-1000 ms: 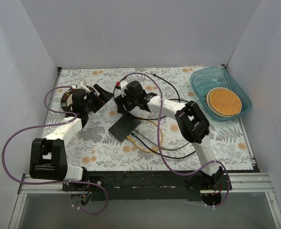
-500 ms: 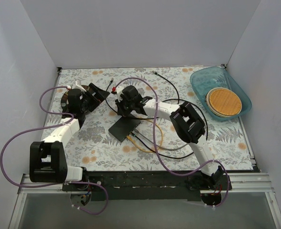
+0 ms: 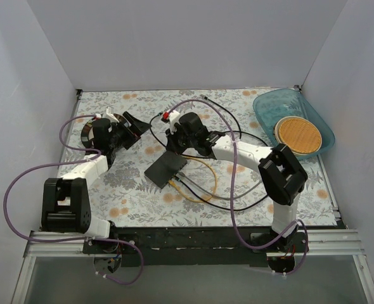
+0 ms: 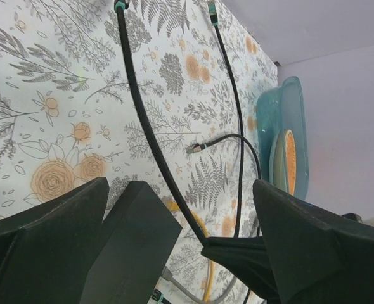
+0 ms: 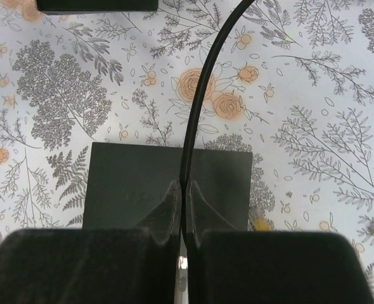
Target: Insert the plug into the switch port
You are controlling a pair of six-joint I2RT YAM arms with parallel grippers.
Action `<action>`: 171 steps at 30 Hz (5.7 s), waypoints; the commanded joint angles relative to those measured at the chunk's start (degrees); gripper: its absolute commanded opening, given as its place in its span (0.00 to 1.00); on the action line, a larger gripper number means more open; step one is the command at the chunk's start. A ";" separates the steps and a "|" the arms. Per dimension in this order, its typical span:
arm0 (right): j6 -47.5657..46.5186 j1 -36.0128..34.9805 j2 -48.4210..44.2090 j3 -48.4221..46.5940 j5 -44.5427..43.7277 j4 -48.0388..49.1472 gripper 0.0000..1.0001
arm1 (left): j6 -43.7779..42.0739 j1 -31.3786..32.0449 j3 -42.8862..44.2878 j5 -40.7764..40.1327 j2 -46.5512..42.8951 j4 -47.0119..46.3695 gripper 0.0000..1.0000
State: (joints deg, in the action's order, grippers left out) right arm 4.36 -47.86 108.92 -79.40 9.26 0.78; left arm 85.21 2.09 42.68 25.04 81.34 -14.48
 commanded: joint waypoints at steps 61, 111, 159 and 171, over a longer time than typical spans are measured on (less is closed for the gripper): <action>27.01 13.84 -9.70 4.51 20.55 26.03 0.70 | -2.33 15.58 -6.81 7.13 -4.08 -32.27 0.00; -7.35 2.24 -20.94 11.46 4.10 -3.59 0.01 | -9.18 16.98 -6.20 2.48 -8.30 -25.51 0.52; 1.18 0.75 -19.10 10.84 -2.84 11.26 0.38 | -7.43 16.98 -6.82 2.38 -9.71 -26.92 0.00; 1.36 0.75 -17.17 9.52 -3.45 9.60 0.01 | -8.39 16.98 -6.82 2.65 -9.97 -26.22 0.19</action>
State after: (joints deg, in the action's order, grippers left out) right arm 6.26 -47.22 91.24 -67.16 7.42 8.43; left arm 77.54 18.55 34.65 26.20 73.38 -40.40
